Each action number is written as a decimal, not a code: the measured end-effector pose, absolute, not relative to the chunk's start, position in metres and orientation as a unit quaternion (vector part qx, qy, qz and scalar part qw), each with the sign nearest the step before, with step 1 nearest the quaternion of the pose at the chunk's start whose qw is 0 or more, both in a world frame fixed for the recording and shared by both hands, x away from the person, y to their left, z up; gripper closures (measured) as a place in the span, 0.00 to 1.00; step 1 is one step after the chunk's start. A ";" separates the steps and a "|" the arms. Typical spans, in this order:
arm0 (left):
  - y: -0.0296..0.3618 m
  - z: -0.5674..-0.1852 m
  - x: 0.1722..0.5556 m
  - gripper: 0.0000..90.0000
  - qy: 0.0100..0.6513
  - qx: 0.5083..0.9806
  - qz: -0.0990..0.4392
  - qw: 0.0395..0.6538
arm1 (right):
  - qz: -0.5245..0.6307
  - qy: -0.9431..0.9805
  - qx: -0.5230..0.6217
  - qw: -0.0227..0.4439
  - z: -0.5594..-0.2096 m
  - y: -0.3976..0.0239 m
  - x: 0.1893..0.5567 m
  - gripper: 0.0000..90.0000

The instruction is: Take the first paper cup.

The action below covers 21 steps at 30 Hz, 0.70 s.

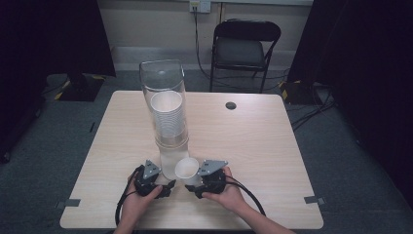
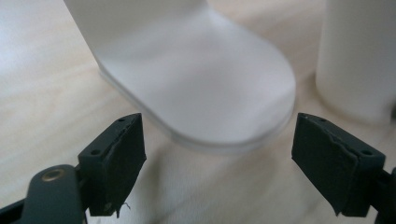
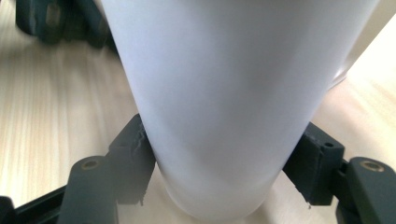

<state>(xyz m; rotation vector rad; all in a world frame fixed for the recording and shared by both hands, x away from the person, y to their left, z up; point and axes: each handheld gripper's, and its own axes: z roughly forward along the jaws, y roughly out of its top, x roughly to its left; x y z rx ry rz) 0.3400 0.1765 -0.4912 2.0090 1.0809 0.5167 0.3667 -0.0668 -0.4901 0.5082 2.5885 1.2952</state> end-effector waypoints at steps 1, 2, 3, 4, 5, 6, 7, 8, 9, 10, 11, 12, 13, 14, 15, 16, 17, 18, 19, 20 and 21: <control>0.174 -0.490 0.340 0.19 0.427 0.787 0.208 0.394 | 0.436 0.878 0.169 0.098 -0.492 -0.068 0.365 0.35; 0.173 -0.489 0.340 0.19 0.423 0.788 0.211 0.394 | 0.433 0.881 0.166 0.093 -0.494 -0.068 0.364 0.35; 0.170 -0.488 0.340 0.19 0.421 0.788 0.214 0.396 | 0.426 0.885 0.163 0.093 -0.495 -0.069 0.363 0.34; 0.169 -0.487 0.340 0.19 0.414 0.793 0.216 0.393 | 0.421 0.888 0.161 0.096 -0.495 -0.069 0.362 0.30; 0.167 -0.487 0.339 0.19 0.411 0.794 0.214 0.394 | 0.418 0.888 0.161 0.101 -0.495 -0.069 0.361 0.27; 0.167 -0.487 0.339 0.19 0.411 0.794 0.214 0.394 | 0.418 0.888 0.161 0.101 -0.495 -0.069 0.361 0.27; 0.164 -0.489 0.339 0.19 0.407 0.799 0.212 0.390 | 0.421 0.884 0.173 0.109 -0.493 -0.072 0.360 0.25; 0.164 -0.490 0.339 0.19 0.405 0.802 0.209 0.386 | 0.426 0.882 0.176 0.102 -0.491 -0.074 0.361 0.29; 0.164 -0.491 0.339 0.19 0.407 0.805 0.206 0.381 | 0.429 0.880 0.176 0.104 -0.490 -0.077 0.362 0.32; 0.164 -0.491 0.339 0.19 0.407 0.805 0.206 0.381 | 0.429 0.880 0.176 0.104 -0.490 -0.077 0.362 0.32; 0.165 -0.493 0.339 0.19 0.408 0.806 0.206 0.377 | 0.428 0.877 0.183 0.116 -0.488 -0.083 0.364 0.33; 0.166 -0.494 0.339 0.19 0.408 0.807 0.203 0.376 | 0.426 0.877 0.188 0.116 -0.488 -0.086 0.367 0.33; 0.167 -0.494 0.339 0.19 0.404 0.812 0.204 0.369 | 0.427 0.875 0.196 0.118 -0.488 -0.090 0.371 0.33; 0.167 -0.494 0.339 0.19 0.405 0.811 0.203 0.370 | 0.426 0.873 0.206 0.122 -0.488 -0.094 0.374 0.33; 0.168 -0.495 0.339 0.19 0.406 0.811 0.199 0.371 | 0.425 0.872 0.210 0.126 -0.488 -0.098 0.378 0.32; 0.169 -0.496 0.339 0.19 0.403 0.815 0.199 0.365 | 0.423 0.870 0.217 0.132 -0.488 -0.102 0.382 0.32; 0.169 -0.497 0.339 0.19 0.405 0.816 0.195 0.364 | 0.419 0.869 0.224 0.137 -0.488 -0.105 0.386 0.32; 0.170 -0.497 0.339 0.19 0.399 0.822 0.196 0.356 | 0.415 0.868 0.231 0.144 -0.488 -0.109 0.391 0.32; 0.171 -0.497 0.339 0.19 0.397 0.825 0.196 0.350 | 0.412 0.866 0.241 0.148 -0.489 -0.113 0.395 0.32; 0.171 -0.497 0.339 0.19 0.397 0.825 0.196 0.350 | 0.412 0.866 0.241 0.148 -0.489 -0.113 0.395 0.32; 0.171 -0.497 0.339 0.19 0.393 0.828 0.196 0.348 | 0.409 0.862 0.255 0.156 -0.490 -0.122 0.404 0.33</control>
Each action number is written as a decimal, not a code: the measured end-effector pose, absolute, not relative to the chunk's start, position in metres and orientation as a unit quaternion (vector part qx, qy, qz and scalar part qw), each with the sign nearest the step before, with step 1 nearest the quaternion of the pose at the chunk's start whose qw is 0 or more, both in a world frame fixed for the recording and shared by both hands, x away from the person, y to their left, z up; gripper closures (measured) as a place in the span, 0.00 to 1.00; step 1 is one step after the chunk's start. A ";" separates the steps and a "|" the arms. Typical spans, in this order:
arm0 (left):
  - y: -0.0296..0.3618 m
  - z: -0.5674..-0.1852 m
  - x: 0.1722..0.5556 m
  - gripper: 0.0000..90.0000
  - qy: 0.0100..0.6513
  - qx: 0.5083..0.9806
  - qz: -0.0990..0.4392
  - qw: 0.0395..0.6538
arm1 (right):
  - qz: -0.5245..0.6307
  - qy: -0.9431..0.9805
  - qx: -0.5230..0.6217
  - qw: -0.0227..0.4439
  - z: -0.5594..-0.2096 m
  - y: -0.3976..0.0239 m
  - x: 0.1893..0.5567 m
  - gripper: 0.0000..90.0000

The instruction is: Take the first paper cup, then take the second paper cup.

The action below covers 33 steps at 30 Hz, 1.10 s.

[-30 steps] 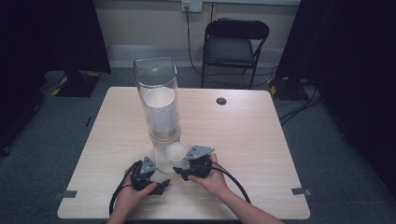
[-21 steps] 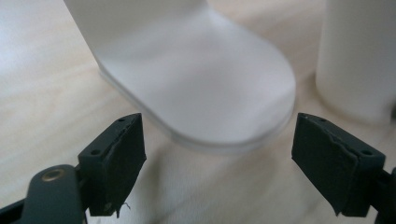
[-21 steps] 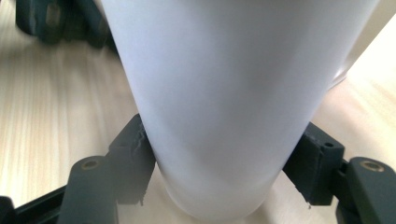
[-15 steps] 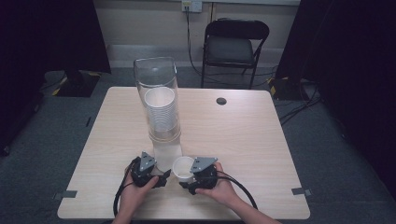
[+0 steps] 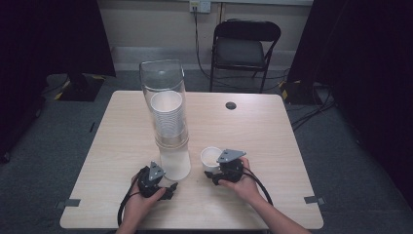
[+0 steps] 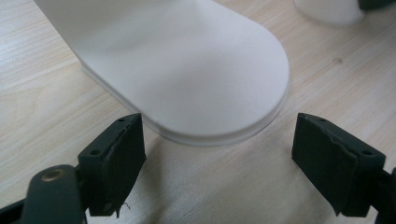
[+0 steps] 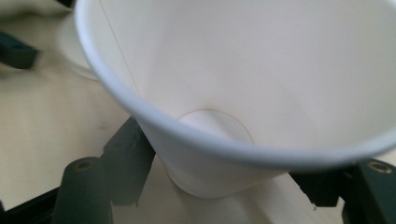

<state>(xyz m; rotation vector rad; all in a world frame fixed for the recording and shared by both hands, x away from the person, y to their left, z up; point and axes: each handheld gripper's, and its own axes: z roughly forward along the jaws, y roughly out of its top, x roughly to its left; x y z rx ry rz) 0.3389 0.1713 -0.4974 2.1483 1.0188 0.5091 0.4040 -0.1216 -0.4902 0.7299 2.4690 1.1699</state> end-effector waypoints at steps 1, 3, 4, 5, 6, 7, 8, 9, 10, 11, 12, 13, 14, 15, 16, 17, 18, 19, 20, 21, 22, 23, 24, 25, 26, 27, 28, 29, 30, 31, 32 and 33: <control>0.171 -0.498 0.339 0.19 0.395 0.827 0.194 0.350 | 0.405 0.860 0.264 0.163 -0.491 -0.125 0.407 0.32; 0.170 -0.499 0.338 0.19 0.395 0.828 0.188 0.349 | 0.403 0.854 0.282 0.167 -0.492 -0.133 0.414 0.31; 0.171 -0.499 0.339 0.18 0.395 0.829 0.188 0.348 | 0.397 0.856 0.284 0.172 -0.492 -0.136 0.417 0.30; 0.171 -0.499 0.339 0.18 0.395 0.829 0.188 0.348 | 0.391 0.857 0.285 0.178 -0.492 -0.138 0.419 0.28; 0.171 -0.499 0.339 0.18 0.397 0.828 0.187 0.350 | 0.391 0.854 0.292 0.180 -0.491 -0.140 0.420 0.25; 0.171 -0.499 0.339 0.18 0.397 0.827 0.188 0.350 | 0.394 0.850 0.299 0.180 -0.490 -0.143 0.420 0.22; 0.171 -0.499 0.339 0.18 0.397 0.827 0.188 0.350 | 0.394 0.850 0.299 0.180 -0.490 -0.143 0.420 0.22; 0.172 -0.499 0.339 0.18 0.399 0.827 0.186 0.351 | 0.391 0.850 0.300 0.187 -0.488 -0.145 0.419 0.21; 0.173 -0.500 0.339 0.18 0.400 0.825 0.184 0.355 | 0.389 0.850 0.299 0.189 -0.487 -0.146 0.417 0.20; 0.173 -0.501 0.339 0.18 0.409 0.819 0.179 0.362 | 0.391 0.848 0.302 0.191 -0.486 -0.147 0.416 0.18; 0.174 -0.501 0.339 0.17 0.406 0.821 0.180 0.359 | 0.392 0.849 0.304 0.182 -0.485 -0.149 0.415 0.18; 0.174 -0.501 0.339 0.17 0.406 0.821 0.180 0.359 | 0.392 0.849 0.304 0.182 -0.485 -0.149 0.415 0.18; 0.174 -0.501 0.339 0.17 0.406 0.821 0.180 0.359 | 0.397 0.846 0.310 0.176 -0.484 -0.153 0.412 0.18; 0.174 -0.501 0.339 0.17 0.409 0.820 0.178 0.360 | 0.399 0.845 0.309 0.178 -0.482 -0.155 0.410 0.18; 0.174 -0.501 0.339 0.17 0.409 0.819 0.177 0.360 | 0.400 0.843 0.312 0.179 -0.481 -0.156 0.407 0.18; 0.174 -0.501 0.339 0.17 0.409 0.820 0.177 0.361 | 0.401 0.842 0.313 0.177 -0.479 -0.158 0.405 0.18; 0.174 -0.501 0.339 0.17 0.409 0.820 0.177 0.361 | 0.401 0.842 0.313 0.177 -0.479 -0.158 0.405 0.18; 0.175 -0.500 0.339 0.17 0.405 0.824 0.176 0.355 | 0.399 0.841 0.317 0.179 -0.476 -0.162 0.401 0.17; 0.175 -0.500 0.339 0.17 0.405 0.824 0.176 0.355 | 0.396 0.843 0.315 0.183 -0.474 -0.163 0.399 0.17; 0.175 -0.501 0.339 0.17 0.404 0.823 0.175 0.359 | 0.391 0.844 0.315 0.187 -0.473 -0.164 0.397 0.16; 0.175 -0.501 0.339 0.17 0.404 0.822 0.175 0.360 | 0.392 0.843 0.317 0.187 -0.471 -0.165 0.395 0.16; 0.175 -0.501 0.339 0.16 0.403 0.823 0.174 0.360 | 0.394 0.843 0.317 0.184 -0.470 -0.165 0.393 0.17; 0.175 -0.501 0.339 0.16 0.403 0.823 0.175 0.360 | 0.395 0.843 0.316 0.180 -0.468 -0.165 0.391 0.17; 0.175 -0.501 0.339 0.16 0.403 0.823 0.174 0.360 | 0.397 0.843 0.317 0.178 -0.467 -0.165 0.388 0.17; 0.175 -0.501 0.339 0.16 0.403 0.823 0.174 0.360 | 0.397 0.843 0.314 0.179 -0.464 -0.164 0.385 0.17; 0.175 -0.501 0.339 0.16 0.402 0.823 0.174 0.361 | 0.399 0.845 0.306 0.182 -0.462 -0.162 0.381 0.17; 0.175 -0.501 0.339 0.16 0.402 0.824 0.174 0.360 | 0.403 0.846 0.302 0.173 -0.461 -0.160 0.378 0.18; 0.175 -0.501 0.339 0.16 0.402 0.824 0.173 0.360 | 0.408 0.847 0.301 0.161 -0.460 -0.158 0.375 0.18; 0.175 -0.501 0.339 0.16 0.402 0.824 0.174 0.360 | 0.410 0.848 0.297 0.156 -0.459 -0.155 0.372 0.19; 0.175 -0.501 0.339 0.16 0.402 0.824 0.173 0.359 | 0.409 0.851 0.292 0.154 -0.459 -0.152 0.370 0.19; 0.175 -0.501 0.339 0.16 0.402 0.824 0.173 0.359 | 0.409 0.851 0.292 0.154 -0.459 -0.152 0.370 0.19; 0.176 -0.501 0.339 0.16 0.401 0.825 0.173 0.359 | 0.411 0.854 0.283 0.148 -0.459 -0.147 0.367 0.20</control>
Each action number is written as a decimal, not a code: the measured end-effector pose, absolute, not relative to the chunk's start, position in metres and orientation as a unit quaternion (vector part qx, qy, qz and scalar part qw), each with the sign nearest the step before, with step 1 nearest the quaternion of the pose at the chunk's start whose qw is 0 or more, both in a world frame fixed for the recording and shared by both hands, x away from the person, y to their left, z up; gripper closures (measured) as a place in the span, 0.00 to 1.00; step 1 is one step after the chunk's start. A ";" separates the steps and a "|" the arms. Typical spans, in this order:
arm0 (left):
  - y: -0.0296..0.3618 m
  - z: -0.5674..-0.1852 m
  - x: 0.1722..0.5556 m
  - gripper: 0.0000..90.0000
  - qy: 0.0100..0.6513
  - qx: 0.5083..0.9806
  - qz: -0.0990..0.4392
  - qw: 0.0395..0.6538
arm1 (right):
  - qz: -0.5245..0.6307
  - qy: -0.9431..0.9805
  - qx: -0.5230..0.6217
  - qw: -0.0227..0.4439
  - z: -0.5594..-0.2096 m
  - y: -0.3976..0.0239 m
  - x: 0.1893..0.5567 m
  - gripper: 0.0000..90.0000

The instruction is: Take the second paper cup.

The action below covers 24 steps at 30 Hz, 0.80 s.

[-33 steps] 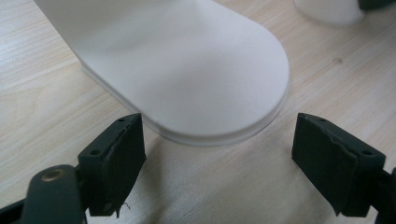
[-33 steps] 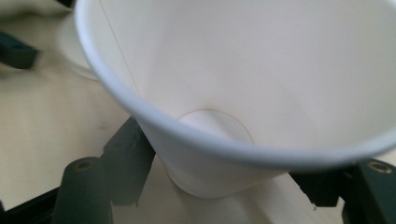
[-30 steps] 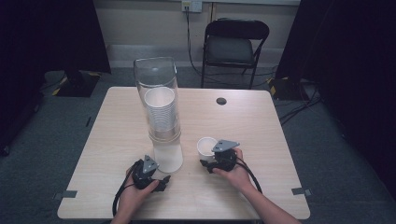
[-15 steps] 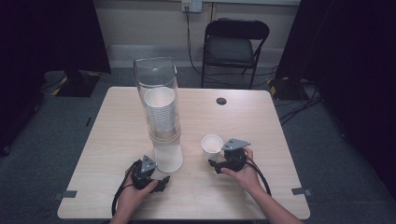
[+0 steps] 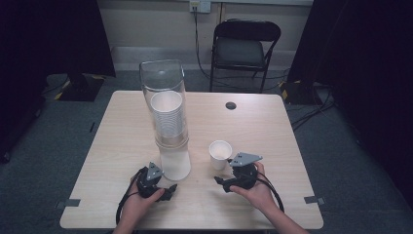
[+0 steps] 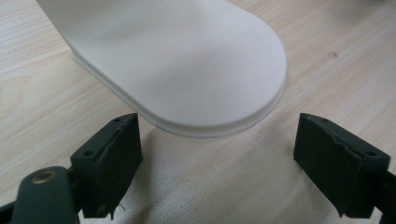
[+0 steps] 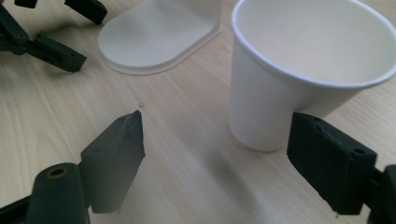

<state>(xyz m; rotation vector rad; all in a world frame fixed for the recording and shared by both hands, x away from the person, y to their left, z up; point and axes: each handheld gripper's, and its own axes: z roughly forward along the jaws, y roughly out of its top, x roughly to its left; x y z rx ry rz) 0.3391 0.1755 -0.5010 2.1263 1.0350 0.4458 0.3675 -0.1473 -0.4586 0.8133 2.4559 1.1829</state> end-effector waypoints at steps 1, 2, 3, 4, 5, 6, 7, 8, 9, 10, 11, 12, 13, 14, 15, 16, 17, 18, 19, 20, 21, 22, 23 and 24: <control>0.176 -0.501 0.339 0.16 0.401 0.825 0.173 0.359 | 0.410 0.855 0.282 0.148 -0.459 -0.145 0.367 0.20; 0.176 -0.501 0.339 0.16 0.401 0.825 0.173 0.359 | 0.410 0.855 0.282 0.148 -0.459 -0.145 0.367 0.20; 0.176 -0.501 0.339 0.16 0.401 0.825 0.173 0.359 | 0.412 0.854 0.283 0.141 -0.459 -0.141 0.366 0.21; 0.176 -0.501 0.339 0.16 0.401 0.825 0.173 0.359 | 0.413 0.855 0.281 0.141 -0.459 -0.138 0.366 0.21; 0.176 -0.501 0.339 0.16 0.401 0.825 0.173 0.359 | 0.412 0.855 0.281 0.141 -0.458 -0.136 0.365 0.21; 0.176 -0.501 0.339 0.16 0.401 0.825 0.173 0.359 | 0.409 0.855 0.281 0.150 -0.457 -0.134 0.365 0.21; 0.176 -0.501 0.339 0.16 0.401 0.825 0.173 0.359 | 0.409 0.855 0.281 0.150 -0.457 -0.134 0.365 0.21; 0.176 -0.501 0.339 0.16 0.401 0.825 0.173 0.359 | 0.410 0.854 0.280 0.157 -0.455 -0.133 0.364 0.21; 0.176 -0.501 0.339 0.16 0.401 0.825 0.173 0.359 | 0.414 0.852 0.285 0.145 -0.452 -0.131 0.365 0.22; 0.176 -0.501 0.339 0.16 0.401 0.825 0.173 0.359 | 0.411 0.854 0.285 0.144 -0.451 -0.131 0.366 0.22; 0.176 -0.501 0.339 0.16 0.401 0.825 0.173 0.359 | 0.412 0.855 0.283 0.138 -0.452 -0.130 0.367 0.23; 0.176 -0.501 0.339 0.16 0.401 0.825 0.173 0.359 | 0.411 0.856 0.283 0.136 -0.452 -0.129 0.367 0.24; 0.176 -0.501 0.339 0.16 0.401 0.825 0.173 0.359 | 0.411 0.858 0.280 0.133 -0.453 -0.128 0.367 0.24; 0.176 -0.501 0.339 0.16 0.401 0.825 0.173 0.359 | 0.410 0.859 0.279 0.129 -0.455 -0.126 0.368 0.25; 0.176 -0.501 0.339 0.16 0.401 0.825 0.173 0.359 | 0.408 0.860 0.277 0.131 -0.457 -0.125 0.368 0.25; 0.176 -0.501 0.339 0.16 0.401 0.825 0.173 0.359 | 0.405 0.862 0.274 0.131 -0.459 -0.123 0.370 0.26; 0.176 -0.501 0.339 0.16 0.401 0.825 0.173 0.359 | 0.404 0.863 0.276 0.129 -0.462 -0.121 0.372 0.25; 0.176 -0.501 0.339 0.16 0.401 0.825 0.173 0.359 | 0.406 0.861 0.277 0.131 -0.464 -0.120 0.375 0.25; 0.176 -0.501 0.339 0.16 0.401 0.825 0.173 0.359 | 0.406 0.861 0.277 0.131 -0.464 -0.120 0.375 0.25; 0.176 -0.501 0.339 0.16 0.400 0.825 0.173 0.359 | 0.405 0.862 0.276 0.134 -0.466 -0.119 0.378 0.26; 0.176 -0.501 0.339 0.16 0.401 0.825 0.173 0.359 | 0.399 0.862 0.281 0.140 -0.470 -0.117 0.387 0.25; 0.176 -0.501 0.339 0.16 0.401 0.825 0.173 0.359 | 0.397 0.862 0.285 0.138 -0.471 -0.117 0.392 0.26; 0.175 -0.501 0.339 0.16 0.403 0.823 0.173 0.362 | 0.393 0.861 0.289 0.141 -0.472 -0.116 0.396 0.25; 0.176 -0.501 0.339 0.16 0.401 0.825 0.173 0.359 | 0.392 0.860 0.292 0.145 -0.472 -0.116 0.399 0.25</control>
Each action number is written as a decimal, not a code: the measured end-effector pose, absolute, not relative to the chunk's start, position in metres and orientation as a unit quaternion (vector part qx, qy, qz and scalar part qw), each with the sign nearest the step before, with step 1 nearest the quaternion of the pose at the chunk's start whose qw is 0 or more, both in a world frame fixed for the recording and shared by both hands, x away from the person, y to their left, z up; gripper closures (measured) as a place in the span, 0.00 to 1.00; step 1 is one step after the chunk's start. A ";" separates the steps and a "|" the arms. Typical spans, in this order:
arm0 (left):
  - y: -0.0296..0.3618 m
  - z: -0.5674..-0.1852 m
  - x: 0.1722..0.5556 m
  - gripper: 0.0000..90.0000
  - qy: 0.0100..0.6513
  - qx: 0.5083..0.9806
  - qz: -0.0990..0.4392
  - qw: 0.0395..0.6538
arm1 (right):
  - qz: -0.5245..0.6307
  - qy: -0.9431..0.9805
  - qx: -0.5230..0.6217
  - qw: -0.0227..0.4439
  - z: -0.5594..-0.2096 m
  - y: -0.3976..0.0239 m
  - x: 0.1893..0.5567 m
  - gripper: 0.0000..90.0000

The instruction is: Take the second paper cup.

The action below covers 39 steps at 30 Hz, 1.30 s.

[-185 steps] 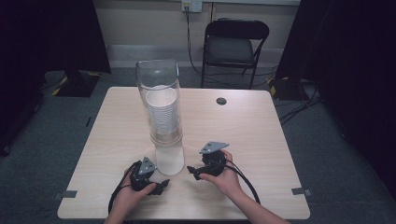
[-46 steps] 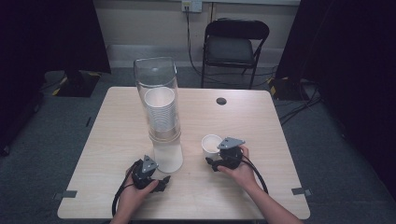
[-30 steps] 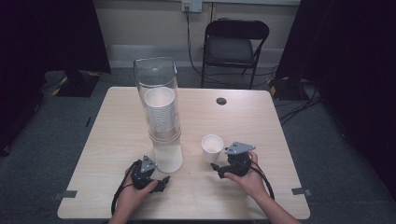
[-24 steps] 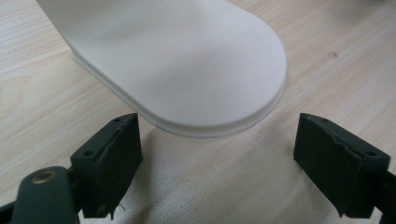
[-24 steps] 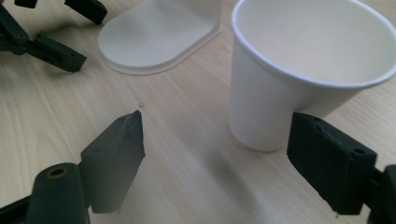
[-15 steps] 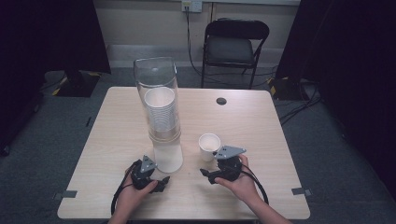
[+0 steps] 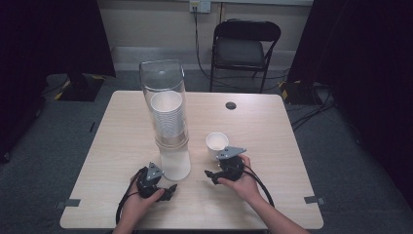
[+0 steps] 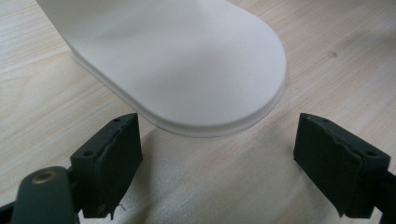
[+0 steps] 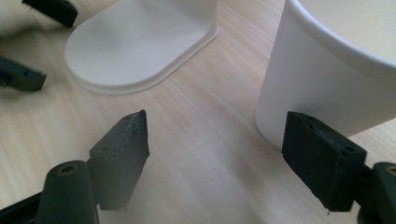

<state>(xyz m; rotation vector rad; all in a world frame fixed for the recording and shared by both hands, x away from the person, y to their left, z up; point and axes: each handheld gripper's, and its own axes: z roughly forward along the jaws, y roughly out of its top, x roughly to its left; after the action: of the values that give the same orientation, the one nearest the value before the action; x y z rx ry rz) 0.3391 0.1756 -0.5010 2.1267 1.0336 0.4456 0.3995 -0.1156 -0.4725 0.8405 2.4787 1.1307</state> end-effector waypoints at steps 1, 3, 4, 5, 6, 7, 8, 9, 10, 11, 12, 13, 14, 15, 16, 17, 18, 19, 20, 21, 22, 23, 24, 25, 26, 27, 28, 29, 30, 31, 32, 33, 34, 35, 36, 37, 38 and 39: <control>0.176 -0.501 0.339 0.16 0.401 0.825 0.173 0.359 | 0.397 0.857 0.296 0.139 -0.472 -0.115 0.401 0.25; 0.176 -0.501 0.339 0.16 0.401 0.825 0.173 0.359 | 0.397 0.861 0.288 0.136 -0.469 -0.109 0.402 0.26; 0.176 -0.501 0.339 0.16 0.401 0.825 0.172 0.359 | 0.402 0.861 0.282 0.133 -0.467 -0.105 0.401 0.26; 0.176 -0.501 0.339 0.16 0.401 0.825 0.172 0.359 | 0.407 0.861 0.277 0.129 -0.464 -0.101 0.400 0.26; 0.176 -0.501 0.339 0.16 0.399 0.826 0.174 0.358 | 0.414 0.859 0.274 0.125 -0.461 -0.097 0.400 0.26; 0.176 -0.501 0.339 0.16 0.399 0.826 0.174 0.358 | 0.424 0.856 0.272 0.118 -0.459 -0.092 0.400 0.26; 0.175 -0.501 0.339 0.16 0.405 0.820 0.172 0.365 | 0.431 0.854 0.267 0.112 -0.456 -0.087 0.400 0.26; 0.175 -0.502 0.338 0.16 0.405 0.820 0.172 0.366 | 0.436 0.853 0.262 0.116 -0.453 -0.083 0.400 0.25; 0.175 -0.501 0.338 0.16 0.403 0.821 0.174 0.364 | 0.440 0.851 0.258 0.120 -0.450 -0.078 0.400 0.24; 0.175 -0.501 0.338 0.16 0.403 0.821 0.174 0.364 | 0.447 0.849 0.255 0.119 -0.448 -0.073 0.401 0.24; 0.175 -0.501 0.338 0.16 0.404 0.821 0.174 0.364 | 0.452 0.848 0.252 0.115 -0.445 -0.068 0.401 0.24; 0.175 -0.501 0.338 0.16 0.404 0.821 0.174 0.364 | 0.456 0.847 0.249 0.115 -0.443 -0.064 0.402 0.24; 0.175 -0.501 0.338 0.16 0.404 0.821 0.174 0.364 | 0.460 0.845 0.248 0.115 -0.441 -0.059 0.403 0.23; 0.175 -0.501 0.338 0.16 0.404 0.821 0.174 0.364 | 0.465 0.842 0.246 0.114 -0.439 -0.055 0.404 0.23; 0.175 -0.501 0.338 0.16 0.404 0.821 0.174 0.364 | 0.465 0.842 0.246 0.114 -0.439 -0.055 0.404 0.23; 0.175 -0.501 0.338 0.16 0.403 0.821 0.173 0.364 | 0.475 0.838 0.244 0.113 -0.434 -0.048 0.405 0.23; 0.175 -0.501 0.338 0.16 0.406 0.821 0.171 0.363 | 0.479 0.836 0.244 0.112 -0.432 -0.044 0.406 0.23; 0.175 -0.501 0.338 0.16 0.405 0.822 0.172 0.362 | 0.483 0.833 0.244 0.113 -0.430 -0.042 0.408 0.22; 0.175 -0.501 0.338 0.16 0.405 0.822 0.171 0.362 | 0.489 0.829 0.245 0.115 -0.428 -0.039 0.409 0.22; 0.175 -0.501 0.338 0.16 0.405 0.822 0.171 0.362 | 0.493 0.827 0.245 0.111 -0.426 -0.037 0.410 0.22; 0.175 -0.501 0.338 0.16 0.405 0.822 0.171 0.362 | 0.495 0.827 0.245 0.107 -0.425 -0.034 0.412 0.22; 0.175 -0.501 0.338 0.16 0.404 0.823 0.173 0.361 | 0.497 0.826 0.243 0.108 -0.424 -0.032 0.413 0.22; 0.175 -0.501 0.338 0.16 0.404 0.823 0.174 0.358 | 0.496 0.826 0.242 0.109 -0.422 -0.030 0.414 0.22; 0.175 -0.501 0.338 0.16 0.405 0.822 0.171 0.363 | 0.499 0.825 0.241 0.108 -0.421 -0.028 0.414 0.22; 0.175 -0.501 0.338 0.16 0.404 0.823 0.172 0.361 | 0.502 0.824 0.240 0.107 -0.419 -0.025 0.415 0.22; 0.175 -0.501 0.338 0.16 0.404 0.823 0.173 0.360 | 0.503 0.824 0.237 0.110 -0.418 -0.024 0.416 0.22; 0.175 -0.501 0.338 0.16 0.404 0.823 0.173 0.360 | 0.506 0.822 0.237 0.107 -0.417 -0.022 0.417 0.23; 0.175 -0.501 0.338 0.16 0.404 0.823 0.172 0.361 | 0.509 0.821 0.237 0.107 -0.416 -0.020 0.418 0.23; 0.175 -0.501 0.338 0.16 0.404 0.823 0.173 0.360 | 0.512 0.819 0.235 0.113 -0.415 -0.018 0.419 0.24; 0.175 -0.501 0.338 0.16 0.404 0.823 0.173 0.360 | 0.517 0.816 0.232 0.114 -0.415 -0.016 0.420 0.25; 0.175 -0.501 0.338 0.16 0.404 0.823 0.173 0.360 | 0.523 0.814 0.227 0.115 -0.414 -0.015 0.421 0.27; 0.175 -0.501 0.338 0.16 0.404 0.823 0.173 0.360 | 0.529 0.811 0.225 0.110 -0.414 -0.013 0.421 0.28; 0.175 -0.501 0.338 0.16 0.404 0.823 0.173 0.360 | 0.529 0.811 0.225 0.110 -0.414 -0.013 0.421 0.28; 0.175 -0.501 0.338 0.15 0.403 0.823 0.173 0.360 | 0.532 0.807 0.229 0.114 -0.414 -0.012 0.422 0.38; 0.175 -0.501 0.338 0.15 0.404 0.823 0.173 0.360 | 0.532 0.807 0.227 0.119 -0.415 -0.013 0.424 0.38; 0.175 -0.501 0.338 0.15 0.403 0.823 0.173 0.360 | 0.534 0.806 0.225 0.115 -0.416 -0.014 0.424 0.39; 0.175 -0.501 0.338 0.15 0.404 0.823 0.173 0.360 | 0.533 0.808 0.224 0.119 -0.415 -0.014 0.424 0.39; 0.175 -0.501 0.338 0.15 0.404 0.823 0.173 0.360 | 0.531 0.808 0.223 0.126 -0.416 -0.013 0.422 0.39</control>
<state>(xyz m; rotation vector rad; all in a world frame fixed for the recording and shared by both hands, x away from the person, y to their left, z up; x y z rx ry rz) 0.3381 0.1752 -0.5010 2.1224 1.0403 0.4461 0.4224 -0.0129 -0.4158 0.6508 2.3532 1.5452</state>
